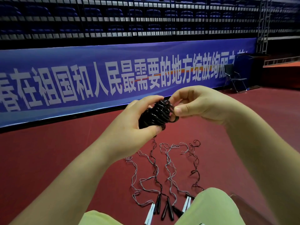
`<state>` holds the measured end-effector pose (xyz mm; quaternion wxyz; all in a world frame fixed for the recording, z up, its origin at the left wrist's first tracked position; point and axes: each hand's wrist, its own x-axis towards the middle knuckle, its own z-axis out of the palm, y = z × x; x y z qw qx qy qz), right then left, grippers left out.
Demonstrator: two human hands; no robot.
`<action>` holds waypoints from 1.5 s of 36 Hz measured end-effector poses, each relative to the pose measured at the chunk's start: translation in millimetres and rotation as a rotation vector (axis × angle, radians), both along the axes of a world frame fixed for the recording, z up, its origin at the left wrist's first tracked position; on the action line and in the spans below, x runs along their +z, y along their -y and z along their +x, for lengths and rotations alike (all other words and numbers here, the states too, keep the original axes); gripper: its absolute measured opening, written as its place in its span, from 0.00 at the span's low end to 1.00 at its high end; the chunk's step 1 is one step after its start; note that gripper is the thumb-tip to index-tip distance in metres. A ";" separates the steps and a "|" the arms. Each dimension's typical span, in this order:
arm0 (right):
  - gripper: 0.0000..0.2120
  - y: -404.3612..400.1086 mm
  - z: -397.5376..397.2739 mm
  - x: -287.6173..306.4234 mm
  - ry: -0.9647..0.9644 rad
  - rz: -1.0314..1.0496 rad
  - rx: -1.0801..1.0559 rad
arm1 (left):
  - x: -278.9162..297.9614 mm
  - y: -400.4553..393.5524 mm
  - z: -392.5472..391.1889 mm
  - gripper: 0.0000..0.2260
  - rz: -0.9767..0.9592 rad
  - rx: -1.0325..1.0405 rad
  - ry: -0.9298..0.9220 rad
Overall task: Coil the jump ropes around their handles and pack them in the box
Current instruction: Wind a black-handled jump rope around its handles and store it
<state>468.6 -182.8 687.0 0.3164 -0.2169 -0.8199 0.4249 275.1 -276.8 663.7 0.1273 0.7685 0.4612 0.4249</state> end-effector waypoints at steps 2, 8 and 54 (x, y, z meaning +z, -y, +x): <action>0.09 0.8 -0.7 2.0 0.007 -0.013 -0.011 | 0.8 -0.3 -0.5 0.25 -0.005 -0.004 -0.007; 0.06 1.4 -3.5 -3.5 -0.004 -0.021 0.011 | 1.0 1.8 -2.4 0.24 -0.045 -0.039 -0.044; 0.11 -31.9 35.7 -101.7 -0.681 -0.300 -0.318 | -66.5 -113.2 56.8 0.26 -0.269 -0.227 0.357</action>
